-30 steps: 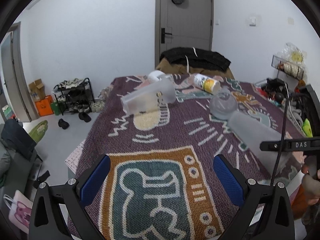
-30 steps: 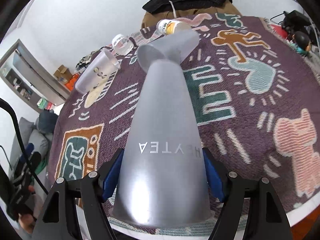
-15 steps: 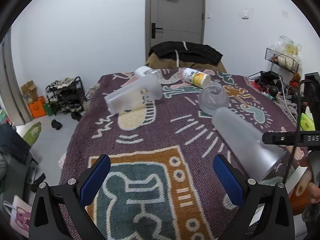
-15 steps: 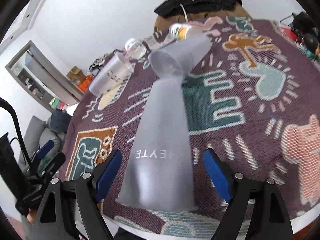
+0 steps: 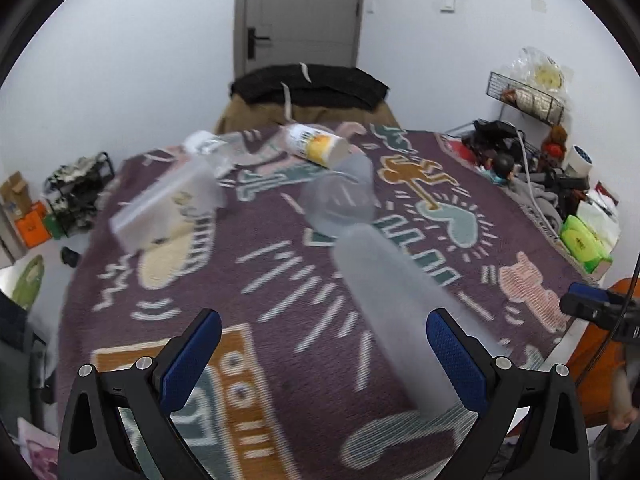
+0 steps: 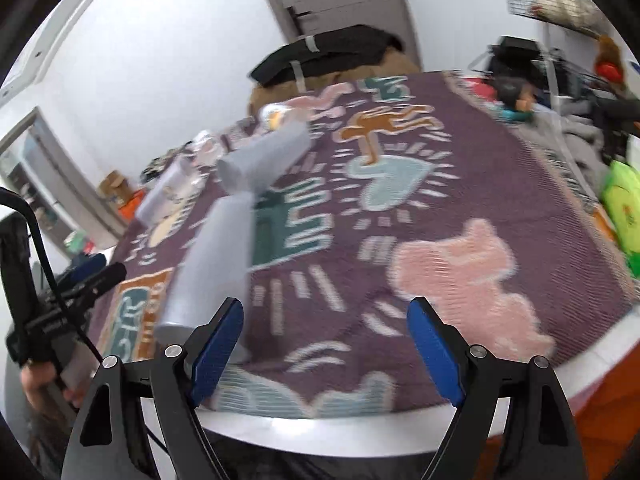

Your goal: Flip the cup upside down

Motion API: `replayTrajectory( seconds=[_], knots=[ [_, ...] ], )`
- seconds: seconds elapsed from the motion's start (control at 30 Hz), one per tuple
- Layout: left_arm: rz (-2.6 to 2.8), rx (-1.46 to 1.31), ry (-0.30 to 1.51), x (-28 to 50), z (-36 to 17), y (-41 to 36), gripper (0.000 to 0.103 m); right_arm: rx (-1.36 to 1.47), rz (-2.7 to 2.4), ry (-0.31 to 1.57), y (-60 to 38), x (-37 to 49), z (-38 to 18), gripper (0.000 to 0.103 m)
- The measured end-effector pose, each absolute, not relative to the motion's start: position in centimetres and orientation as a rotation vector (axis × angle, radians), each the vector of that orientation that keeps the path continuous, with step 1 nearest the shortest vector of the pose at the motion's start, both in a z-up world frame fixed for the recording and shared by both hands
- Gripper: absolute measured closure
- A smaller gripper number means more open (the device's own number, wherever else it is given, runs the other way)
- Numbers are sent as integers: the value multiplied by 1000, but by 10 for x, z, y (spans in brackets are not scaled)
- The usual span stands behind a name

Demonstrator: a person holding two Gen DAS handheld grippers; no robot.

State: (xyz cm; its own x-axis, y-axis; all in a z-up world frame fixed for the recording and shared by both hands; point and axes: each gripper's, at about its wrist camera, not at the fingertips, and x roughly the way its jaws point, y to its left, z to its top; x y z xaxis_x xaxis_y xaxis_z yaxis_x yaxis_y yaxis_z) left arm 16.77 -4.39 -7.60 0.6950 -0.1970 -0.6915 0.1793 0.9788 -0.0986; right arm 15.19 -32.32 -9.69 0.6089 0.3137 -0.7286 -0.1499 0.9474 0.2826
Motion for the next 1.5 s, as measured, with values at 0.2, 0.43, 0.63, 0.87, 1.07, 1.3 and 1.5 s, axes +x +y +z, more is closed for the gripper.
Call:
replayTrajectory(
  seconds=[0.2, 0.43, 0.63, 0.87, 1.07, 1.3, 1.5],
  knots=[
    [-248, -60, 870, 206, -86, -68, 2, 210, 248, 865, -350, 152, -101, 19],
    [-222, -96, 979, 253, -98, -79, 11, 239, 220, 854, -368, 155, -114, 19],
    [-206, -189, 1119, 284, -116, -79, 19, 280, 215, 848, -382, 157, -118, 19],
    [-196, -215, 1223, 305, -135, -87, 30, 239, 207, 830, -386, 157, -115, 19],
    [-204, -270, 1254, 310, -140, -87, 35, 242, 199, 845, -389, 159, -119, 19],
    [-203, -271, 1152, 296, -107, -79, 38, 238, 197, 839, -388, 158, -115, 19],
    [-233, -256, 1021, 277, -66, -76, 40, 206, 198, 808, -385, 152, -105, 19]
  ],
)
